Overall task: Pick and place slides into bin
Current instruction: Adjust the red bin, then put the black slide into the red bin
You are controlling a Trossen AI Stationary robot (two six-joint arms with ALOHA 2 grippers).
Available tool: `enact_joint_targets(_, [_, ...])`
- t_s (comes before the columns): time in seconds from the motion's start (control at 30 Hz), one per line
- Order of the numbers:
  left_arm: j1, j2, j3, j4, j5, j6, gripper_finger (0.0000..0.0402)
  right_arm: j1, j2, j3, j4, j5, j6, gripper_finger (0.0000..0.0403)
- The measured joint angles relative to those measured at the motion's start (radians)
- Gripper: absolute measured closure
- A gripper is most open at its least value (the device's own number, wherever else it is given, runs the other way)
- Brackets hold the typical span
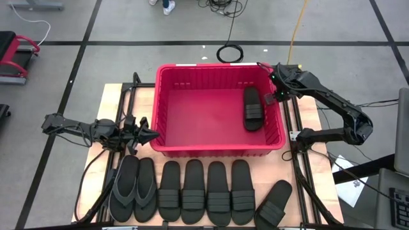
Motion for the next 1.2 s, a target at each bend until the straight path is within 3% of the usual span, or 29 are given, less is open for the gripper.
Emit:
enact_joint_targets(0.33, [0.000,0.000,0.000,0.085,0.001,0.051,0.0376,0.002,-0.038,0.020,-0.013,0.111,-0.094,0.0403])
enact_joint_targets(0.57, [0.000,0.000,0.000,0.134,0.001,0.083,0.0376,0.002,-0.125,0.197,-0.048,0.089,-0.141,0.0403])
enact_joint_targets(0.67, [0.000,0.000,0.000,0.133,0.001,0.060,0.0376,0.002,-0.184,0.301,-0.067,-0.051,-0.221,0.0403])
enact_joint_targets(0.93, [0.000,0.000,0.000,0.115,0.000,0.012,0.0376,0.003,-0.386,0.494,-0.145,-0.667,-0.553,0.0403])
enact_joint_targets(1.2, [0.000,0.000,0.000,0.087,-0.040,-0.033,0.0376,0.002,-0.507,0.528,-0.160,-0.875,-0.472,0.0403])
